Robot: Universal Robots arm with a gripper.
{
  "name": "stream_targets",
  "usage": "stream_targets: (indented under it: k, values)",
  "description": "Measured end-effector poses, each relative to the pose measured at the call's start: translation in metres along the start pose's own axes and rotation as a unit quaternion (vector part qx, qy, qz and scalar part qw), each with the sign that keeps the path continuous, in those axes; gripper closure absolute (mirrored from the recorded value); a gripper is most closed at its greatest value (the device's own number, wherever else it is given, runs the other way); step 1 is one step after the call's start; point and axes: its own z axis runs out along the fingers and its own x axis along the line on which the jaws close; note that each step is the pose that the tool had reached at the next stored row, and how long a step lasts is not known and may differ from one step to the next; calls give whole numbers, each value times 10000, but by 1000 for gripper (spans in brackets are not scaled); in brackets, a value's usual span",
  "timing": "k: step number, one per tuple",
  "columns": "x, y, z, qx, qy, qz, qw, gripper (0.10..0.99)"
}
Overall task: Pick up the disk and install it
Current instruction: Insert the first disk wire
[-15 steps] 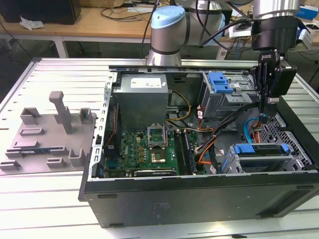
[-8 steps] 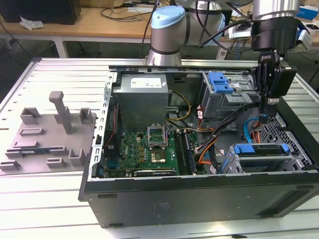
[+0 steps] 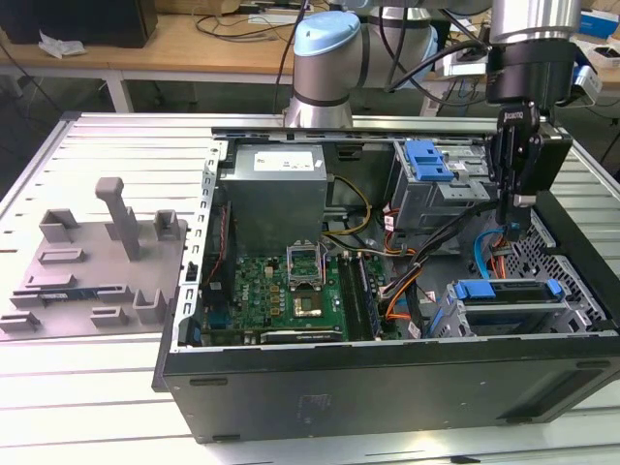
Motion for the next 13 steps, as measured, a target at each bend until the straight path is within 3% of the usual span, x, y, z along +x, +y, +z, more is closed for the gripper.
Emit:
stream_targets:
  k: [13]
  values:
    - [3,-57,44,-46,10,51,10000,796]
